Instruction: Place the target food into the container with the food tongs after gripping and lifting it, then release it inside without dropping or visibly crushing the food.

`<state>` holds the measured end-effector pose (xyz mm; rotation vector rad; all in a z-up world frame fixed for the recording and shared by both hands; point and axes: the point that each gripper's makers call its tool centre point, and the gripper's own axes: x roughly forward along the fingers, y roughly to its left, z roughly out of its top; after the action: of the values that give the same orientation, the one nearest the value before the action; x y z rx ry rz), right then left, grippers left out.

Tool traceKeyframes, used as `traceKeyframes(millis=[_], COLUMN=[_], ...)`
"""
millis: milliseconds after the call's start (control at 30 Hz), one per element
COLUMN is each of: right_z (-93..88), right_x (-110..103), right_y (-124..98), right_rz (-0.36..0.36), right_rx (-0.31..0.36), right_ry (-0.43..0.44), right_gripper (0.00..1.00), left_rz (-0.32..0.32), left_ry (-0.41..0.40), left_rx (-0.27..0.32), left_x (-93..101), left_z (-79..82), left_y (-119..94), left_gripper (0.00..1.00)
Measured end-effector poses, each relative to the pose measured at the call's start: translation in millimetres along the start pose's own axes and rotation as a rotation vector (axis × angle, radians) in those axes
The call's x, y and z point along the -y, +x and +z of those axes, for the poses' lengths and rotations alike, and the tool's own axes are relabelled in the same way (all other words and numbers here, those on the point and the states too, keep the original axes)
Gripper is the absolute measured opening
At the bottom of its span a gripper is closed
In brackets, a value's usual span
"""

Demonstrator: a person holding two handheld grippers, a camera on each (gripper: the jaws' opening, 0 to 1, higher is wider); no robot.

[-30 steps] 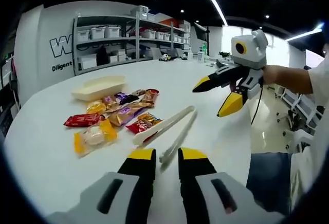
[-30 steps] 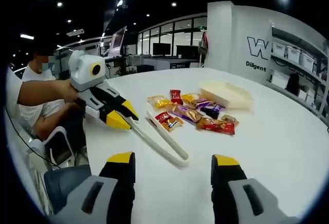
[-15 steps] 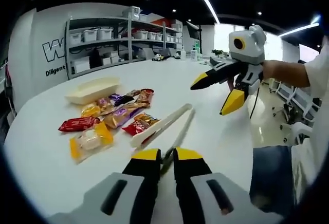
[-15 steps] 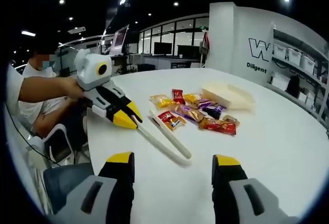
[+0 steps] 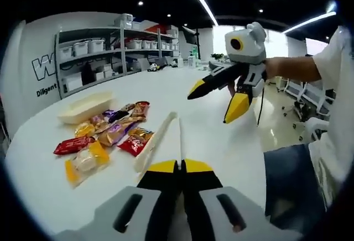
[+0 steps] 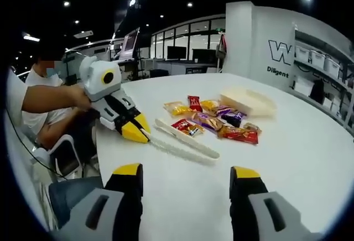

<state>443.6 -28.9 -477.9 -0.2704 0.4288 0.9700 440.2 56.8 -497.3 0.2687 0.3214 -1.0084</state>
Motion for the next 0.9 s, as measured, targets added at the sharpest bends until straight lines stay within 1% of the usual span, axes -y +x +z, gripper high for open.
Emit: traceKeyframes(millis=[100,200,233,267,367,400,433,500,533,600,633,667,700,733,767,800,867,900], right_z=[-2.3,-2.3,-0.8,1.5,10.5,13.6,17.0,20.8,22.2,25.8,27.2,29.2,31.1,33.6,33.9,40.0,44.1,46.3], right_x=[-1,0,1,1,2,1,2,4,4,2,0,-5,-7,-10,-11,-16,-16,-18], right_y=[0,-2,-4,-5,-9,-11,-14,-18,-19,-22,-23,-24,-25,-26,-27,-28,-32,-34], right_rz=[0.009,0.006,0.009,0.014,0.030,0.046,0.052,0.052,0.058,0.076,0.085,0.115,0.126,0.137,0.134,0.164,0.166,0.181], right_rx=[-0.001,0.008,0.018,0.032,0.092,0.110,0.130,0.150,0.156,0.170,0.175,0.182,0.194,0.208,0.209,0.245,0.285,0.299], right_ry=[0.011,0.013,0.027,0.041,0.104,0.123,0.133,0.142,0.144,0.137,0.142,0.152,0.148,0.133,0.130,0.111,0.111,0.104], right_gripper=[0.61,0.62,0.62,0.62,0.63,0.63,0.64,0.64,0.63,0.60,0.59,0.58,0.56,0.55,0.57,0.57,0.56,0.54], left_rz=[-0.027,-0.069,-0.084,-0.089,-0.112,-0.123,-0.130,-0.147,-0.147,-0.169,-0.197,-0.206,-0.224,-0.223,-0.238,-0.254,-0.265,-0.266], left_ry=[0.006,0.015,0.029,0.023,-0.008,-0.022,-0.033,-0.044,-0.041,-0.051,-0.051,-0.058,-0.078,-0.063,-0.069,-0.099,-0.090,-0.095], left_rx=[0.021,0.056,0.072,0.088,0.145,0.172,0.193,0.216,0.222,0.251,0.290,0.301,0.311,0.312,0.323,0.348,0.359,0.358], left_x=[3.9,14.4,18.5,20.7,24.4,24.9,25.2,26.4,26.6,30.1,35.6,37.4,41.8,43.6,45.9,48.4,50.5,49.4], left_z=[1.5,9.2,13.4,17.3,30.8,36.4,41.3,46.8,48.4,54.3,61.0,62.7,64.5,65.0,67.1,71.3,73.0,72.9], left_y=[0,-1,-2,-2,-3,-4,-6,-8,-9,-11,-14,-15,-17,-17,-18,-20,-25,-25], left_gripper=[0.01,0.01,0.01,0.01,0.01,0.01,0.01,0.01,0.01,0.01,0.01,0.01,0.01,0.01,0.01,0.01,0.01,0.01])
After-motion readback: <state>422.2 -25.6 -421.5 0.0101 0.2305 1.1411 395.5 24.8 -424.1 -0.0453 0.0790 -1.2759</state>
